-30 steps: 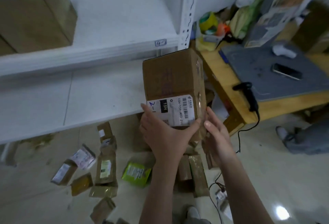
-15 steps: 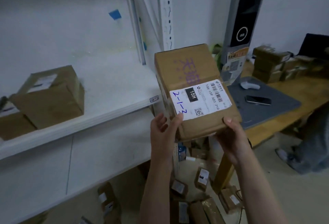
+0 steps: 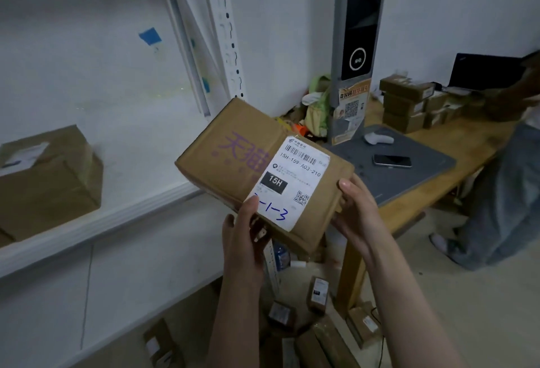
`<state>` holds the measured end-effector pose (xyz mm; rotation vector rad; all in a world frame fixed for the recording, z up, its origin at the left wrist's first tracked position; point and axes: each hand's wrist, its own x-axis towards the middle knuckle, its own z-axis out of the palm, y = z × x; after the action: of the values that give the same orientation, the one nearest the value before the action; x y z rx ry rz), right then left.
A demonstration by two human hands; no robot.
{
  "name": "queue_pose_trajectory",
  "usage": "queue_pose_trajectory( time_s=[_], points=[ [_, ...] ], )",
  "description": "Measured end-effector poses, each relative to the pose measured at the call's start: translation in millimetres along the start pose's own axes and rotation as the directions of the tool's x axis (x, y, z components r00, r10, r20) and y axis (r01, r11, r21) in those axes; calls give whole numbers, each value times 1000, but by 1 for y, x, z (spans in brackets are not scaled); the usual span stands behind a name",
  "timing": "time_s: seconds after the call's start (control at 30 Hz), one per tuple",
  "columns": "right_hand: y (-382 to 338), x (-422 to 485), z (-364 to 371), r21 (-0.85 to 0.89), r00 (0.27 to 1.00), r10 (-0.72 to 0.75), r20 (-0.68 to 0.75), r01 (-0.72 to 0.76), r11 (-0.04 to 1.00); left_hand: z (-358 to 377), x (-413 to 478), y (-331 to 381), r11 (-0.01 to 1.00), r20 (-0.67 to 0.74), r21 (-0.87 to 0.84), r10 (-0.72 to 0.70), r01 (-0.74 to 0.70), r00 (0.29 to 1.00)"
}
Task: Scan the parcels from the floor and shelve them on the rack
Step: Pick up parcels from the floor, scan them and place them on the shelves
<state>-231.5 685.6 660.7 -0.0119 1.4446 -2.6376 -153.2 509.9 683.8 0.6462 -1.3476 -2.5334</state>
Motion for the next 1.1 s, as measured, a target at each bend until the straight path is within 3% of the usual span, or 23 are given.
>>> queue_pose_trajectory(
  time_s=[0.1,0.3,0.6,0.7,0.8,0.93,1.1],
  points=[
    [-2,16,-4,-6,998,65,0,-65,998,19,7,-15,997,-35,-72,17,-20,999],
    [-18,56,-40,-13,993,98,-63,-99,995,61,28,-40,998,-61,-33,50,-52,997],
    [-49,125,-104,-29,984,178,-12,-179,984,116,81,-90,986,-191,-164,-42,11,981],
    [-36,159,-128,-43,966,224,-126,-231,972,131,94,-109,977,-292,-214,-54,-10,955],
    [-16,195,-159,-62,903,243,-355,-282,958,133,105,-124,970,-406,-237,-50,-52,913],
    [19,220,-208,-379,816,154,-557,-415,827,125,114,-140,970,-515,-231,-61,-70,855],
    [70,229,-255,-642,825,320,-466,-564,520,124,118,-147,967,-550,-252,-106,-44,829]
  ],
)
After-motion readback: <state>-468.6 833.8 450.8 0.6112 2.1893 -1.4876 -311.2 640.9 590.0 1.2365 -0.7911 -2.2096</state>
